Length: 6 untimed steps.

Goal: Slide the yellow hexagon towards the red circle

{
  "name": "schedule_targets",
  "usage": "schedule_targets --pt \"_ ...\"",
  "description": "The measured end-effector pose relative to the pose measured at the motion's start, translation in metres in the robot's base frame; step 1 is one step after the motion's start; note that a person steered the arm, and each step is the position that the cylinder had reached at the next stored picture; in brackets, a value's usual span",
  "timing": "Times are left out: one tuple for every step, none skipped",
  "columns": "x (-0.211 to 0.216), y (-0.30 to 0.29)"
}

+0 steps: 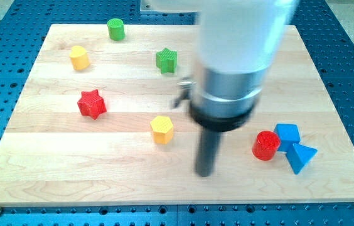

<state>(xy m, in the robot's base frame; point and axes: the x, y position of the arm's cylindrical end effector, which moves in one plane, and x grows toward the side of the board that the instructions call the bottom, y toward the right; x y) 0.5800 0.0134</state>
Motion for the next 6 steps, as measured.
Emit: schedule_targets --pt "-0.038 -0.098" --pt "-0.081 -0.094" --pt "-0.079 0.009" --pt "-0.078 0.025" --pt "-0.064 0.016" --pt "-0.061 0.084"
